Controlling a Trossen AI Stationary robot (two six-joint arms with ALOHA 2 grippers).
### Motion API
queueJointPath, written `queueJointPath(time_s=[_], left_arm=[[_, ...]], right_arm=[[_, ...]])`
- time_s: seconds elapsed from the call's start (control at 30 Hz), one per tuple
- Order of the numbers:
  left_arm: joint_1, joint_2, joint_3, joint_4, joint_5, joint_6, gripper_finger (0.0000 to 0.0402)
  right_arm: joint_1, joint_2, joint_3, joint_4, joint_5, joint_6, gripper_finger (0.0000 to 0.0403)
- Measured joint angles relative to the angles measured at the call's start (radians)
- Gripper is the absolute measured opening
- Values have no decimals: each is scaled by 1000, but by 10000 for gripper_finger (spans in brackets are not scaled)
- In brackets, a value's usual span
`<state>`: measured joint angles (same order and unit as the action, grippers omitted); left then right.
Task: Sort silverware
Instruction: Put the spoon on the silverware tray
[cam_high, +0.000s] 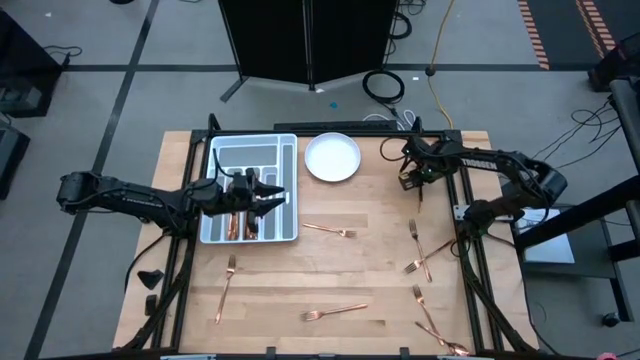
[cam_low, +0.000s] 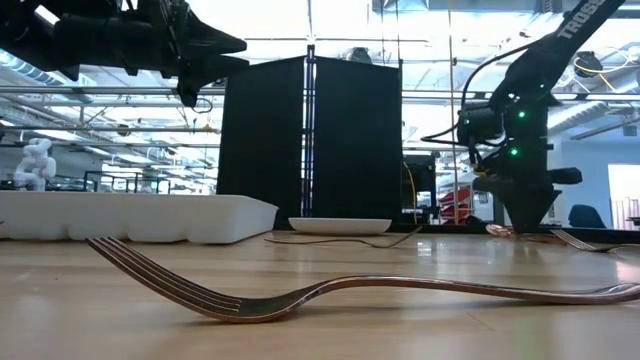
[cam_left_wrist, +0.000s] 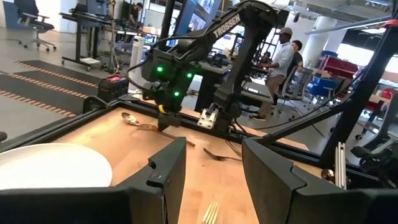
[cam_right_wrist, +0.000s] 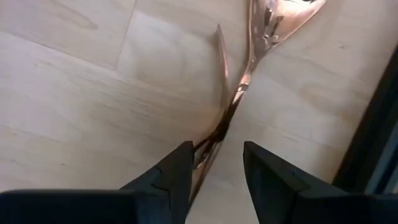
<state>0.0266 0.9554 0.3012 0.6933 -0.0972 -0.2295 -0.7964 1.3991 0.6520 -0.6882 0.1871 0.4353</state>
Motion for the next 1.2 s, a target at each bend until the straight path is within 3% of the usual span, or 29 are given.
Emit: queueJointPath(time_s=[0.33,0.6,0.77,1.0,1.2], left_arm=[[-1,0,1,-4,1,0,151],[0,0,1,-3,8,1,151],[0,0,1,-3,8,0,151],[0,0,1,0,8,-3,151],[0,0,1,-3,8,-24,151]], right_arm=[[16,53,-2,67,-1,-17,108],[40,-62,-4,25,-11,-17,107],[27,-134,-3,38,69,-10,107],[-22,-63,-3,199,71,-2,106],[-45,13,-3,223,77,13,106]])
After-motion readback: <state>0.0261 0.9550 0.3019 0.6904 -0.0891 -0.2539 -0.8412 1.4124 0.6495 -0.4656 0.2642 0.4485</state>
